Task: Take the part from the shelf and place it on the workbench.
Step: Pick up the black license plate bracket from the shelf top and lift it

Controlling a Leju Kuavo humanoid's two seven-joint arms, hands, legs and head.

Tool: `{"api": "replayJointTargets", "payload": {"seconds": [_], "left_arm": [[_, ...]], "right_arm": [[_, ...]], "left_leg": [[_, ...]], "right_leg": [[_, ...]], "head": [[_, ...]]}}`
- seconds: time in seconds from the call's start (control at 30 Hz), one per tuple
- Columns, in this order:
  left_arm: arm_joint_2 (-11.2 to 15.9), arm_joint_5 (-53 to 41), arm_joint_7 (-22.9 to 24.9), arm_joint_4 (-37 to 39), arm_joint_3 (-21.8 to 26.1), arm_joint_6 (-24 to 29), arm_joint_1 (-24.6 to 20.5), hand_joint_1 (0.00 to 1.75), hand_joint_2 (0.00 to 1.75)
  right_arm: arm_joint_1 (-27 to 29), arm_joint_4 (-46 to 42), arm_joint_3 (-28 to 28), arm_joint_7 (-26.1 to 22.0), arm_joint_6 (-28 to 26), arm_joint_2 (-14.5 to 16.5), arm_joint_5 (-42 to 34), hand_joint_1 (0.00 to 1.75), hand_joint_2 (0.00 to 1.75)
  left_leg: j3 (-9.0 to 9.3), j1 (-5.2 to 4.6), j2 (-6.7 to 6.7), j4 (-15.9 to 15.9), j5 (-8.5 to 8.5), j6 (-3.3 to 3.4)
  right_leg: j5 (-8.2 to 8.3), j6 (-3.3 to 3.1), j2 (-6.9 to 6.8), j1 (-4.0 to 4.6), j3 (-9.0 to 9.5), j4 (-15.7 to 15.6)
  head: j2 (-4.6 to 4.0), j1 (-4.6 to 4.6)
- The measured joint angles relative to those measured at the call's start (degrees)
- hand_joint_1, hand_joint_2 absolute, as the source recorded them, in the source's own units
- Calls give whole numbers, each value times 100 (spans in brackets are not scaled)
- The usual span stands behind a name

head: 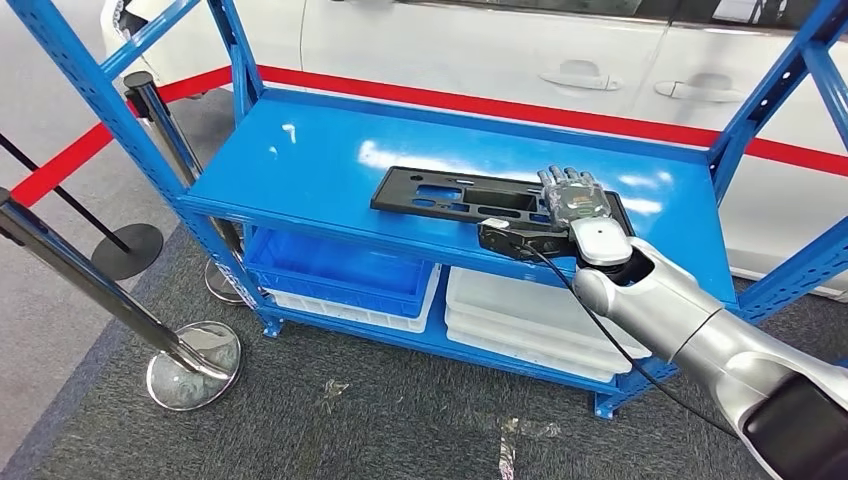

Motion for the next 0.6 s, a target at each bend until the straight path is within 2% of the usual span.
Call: {"api": "replayJointTargets", "payload": {"seconds": [0.03, 0.17, 0.2, 0.23, 0.3, 0.33, 0.37, 0.4, 0.43, 0.47, 0.5, 0.53, 0.6], "left_arm": [[0, 1, 2, 0, -1, 0, -4, 0, 0], [-1, 4, 13, -1, -1, 2, -13, 0, 0], [-2, 5, 17, -2, -1, 3, -15, 0, 0], [-2, 5, 20, -1, -1, 5, -15, 0, 0], [-1, 5, 21, -1, -1, 11, -14, 0, 0], [2, 5, 21, 0, -1, 14, -11, 0, 0], [4, 6, 21, 0, -1, 15, -8, 0, 0], [6, 7, 21, -1, -1, 17, -5, 0, 0], [7, 7, 21, -1, -1, 16, -4, 0, 0], [7, 8, 21, -2, -1, 16, -5, 0, 0], [7, 8, 21, -2, -1, 17, -10, 0, 0], [7, 8, 21, -1, -1, 17, -16, 0, 0], [7, 8, 21, 0, -1, 17, -25, 0, 0]], "right_arm": [[5, 0, -1, 4, 3, -5, 0, 0, 175], [41, -3, -5, 10, 3, -21, 0, 0, 175], [47, -5, -7, 10, 3, -26, 0, 0, 175], [58, -7, -9, 10, 3, -32, 0, 0, 175], [99, -7, -10, 10, 5, -49, 0, 0, 175], [129, -7, -10, 10, 5, -54, 0, 0, 175], [153, -6, -10, 10, 6, -57, 0, 0, 175], [165, -6, -11, 10, 6, -57, 0, 0, 175], [168, -6, -13, 10, 6, -57, 0, 0, 175], [162, -5, -16, 10, 6, -57, 0, 0, 175], [155, -7, -20, 10, 6, -57, 0, 0, 175], [152, -8, -24, 10, 6, -57, 0, 0, 175], [157, -10, -30, 9, 7, -59, 0, 0, 175]], "left_leg": [[60, -12, -3, -126, -10, 27], [170, -10, -6, -225, -84, 177], [210, -2, -4, -250, -91, 215], [239, 0, -4, -262, -106, 248], [277, -5, -10, -258, -150, 291], [303, -7, -14, -254, -177, 298], [336, -7, -18, -246, -210, 297], [378, -7, -21, -234, -248, 290], [422, -7, -23, -219, -293, 275], [454, -15, -25, -198, -340, 249], [467, -23, -29, -173, -382, 217], [468, -30, -32, -160, -409, 184], [462, -36, -34, -171, -434, 126]], "right_leg": [[-18, 29, 1, 10, 0, 4], [-119, 136, -7, 6, -20, 99], [-224, 155, -13, 1, -118, 314], [-361, 166, -22, -5, -293, 652], [-597, 185, -25, -2, -759, 1431], [-596, 191, -26, -6, -928, 1647], [-483, 192, -29, -12, -992, 1643], [-272, 187, -32, -19, -940, 1419], [-15, 177, -37, -27, -804, 1043], [168, 165, -39, -27, -647, 676], [268, 149, -37, -16, -515, 382], [291, 132, -34, -5, -441, 216], [234, 88, -18, 17, -414, 147]], "head": [[0, 0], [0, 1], [0, 9], [0, 16], [0, 25], [0, 24], [0, 24], [0, 25], [0, 25], [0, 26], [0, 25], [0, 22], [0, 19]]}}
